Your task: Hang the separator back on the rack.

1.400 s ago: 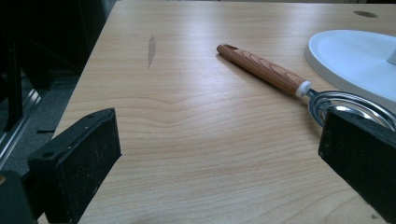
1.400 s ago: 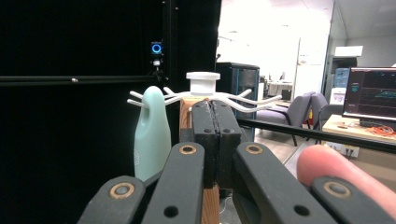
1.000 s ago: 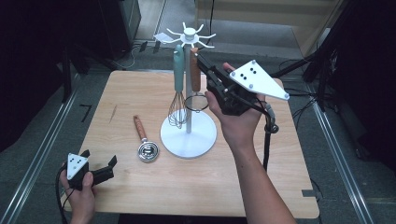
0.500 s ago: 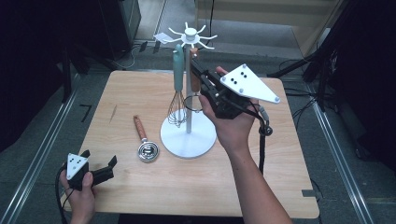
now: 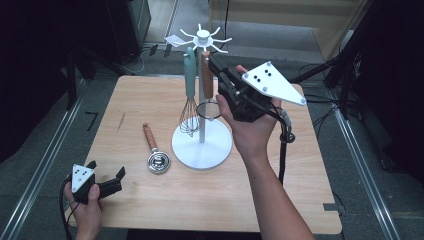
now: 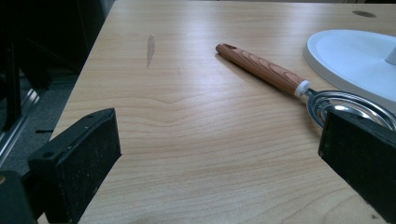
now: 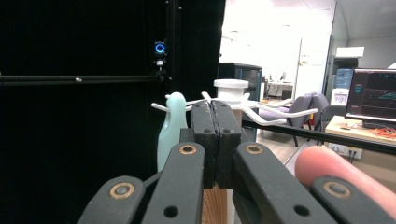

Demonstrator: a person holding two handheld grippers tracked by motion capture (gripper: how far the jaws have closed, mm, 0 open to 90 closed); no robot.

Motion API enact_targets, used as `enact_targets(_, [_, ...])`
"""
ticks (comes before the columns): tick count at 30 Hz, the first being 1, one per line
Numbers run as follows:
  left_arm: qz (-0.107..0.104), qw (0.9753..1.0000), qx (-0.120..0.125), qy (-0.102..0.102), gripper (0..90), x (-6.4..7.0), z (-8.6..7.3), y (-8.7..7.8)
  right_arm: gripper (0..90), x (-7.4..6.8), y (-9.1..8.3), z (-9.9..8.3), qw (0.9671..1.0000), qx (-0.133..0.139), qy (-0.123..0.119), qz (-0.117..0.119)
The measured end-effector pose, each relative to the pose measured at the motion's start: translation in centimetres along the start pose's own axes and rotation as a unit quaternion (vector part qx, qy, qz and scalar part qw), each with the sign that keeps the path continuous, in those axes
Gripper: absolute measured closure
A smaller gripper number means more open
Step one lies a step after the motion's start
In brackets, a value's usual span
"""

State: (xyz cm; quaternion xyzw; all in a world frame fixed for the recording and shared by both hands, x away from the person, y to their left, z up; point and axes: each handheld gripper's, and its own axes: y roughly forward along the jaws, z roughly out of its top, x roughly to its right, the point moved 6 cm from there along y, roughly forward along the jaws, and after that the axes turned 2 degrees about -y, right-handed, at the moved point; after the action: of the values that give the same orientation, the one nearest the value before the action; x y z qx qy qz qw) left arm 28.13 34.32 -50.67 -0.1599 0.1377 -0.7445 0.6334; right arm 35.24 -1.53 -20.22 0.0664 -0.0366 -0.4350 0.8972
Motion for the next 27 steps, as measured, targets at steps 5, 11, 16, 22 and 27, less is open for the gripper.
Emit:
enact_targets(5, [0.000, 1.0000, 0.000, 0.000, 0.0, 0.0, 0.0, 0.0, 90.0, -0.5, 0.3, -0.2, 1.0000, -0.004, -0.002, 0.005])
enact_targets(11, [-0.001, 1.0000, 0.001, -0.002, 0.0, 0.0, 0.0, 0.0, 90.0, -1.0, 0.6, -0.3, 0.9999, -0.009, -0.008, 0.012])
enact_targets(16, [-0.003, 1.0000, 0.001, -0.004, 0.0, 0.0, 0.0, 0.0, 90.0, -0.5, 0.1, -0.6, 0.9996, -0.014, -0.021, 0.009])
enact_targets(22, [-0.003, 1.0000, 0.001, -0.004, 0.0, 0.0, 0.0, 0.0, 88.0, 0.9, -1.1, -1.8, 0.9993, -0.031, -0.020, -0.002])
enact_targets(27, [-0.002, 1.0000, 0.002, -0.002, 0.0, 0.0, 0.0, 0.0, 84.6, 1.7, -1.9, -4.1, 0.9986, -0.050, -0.016, -0.007])
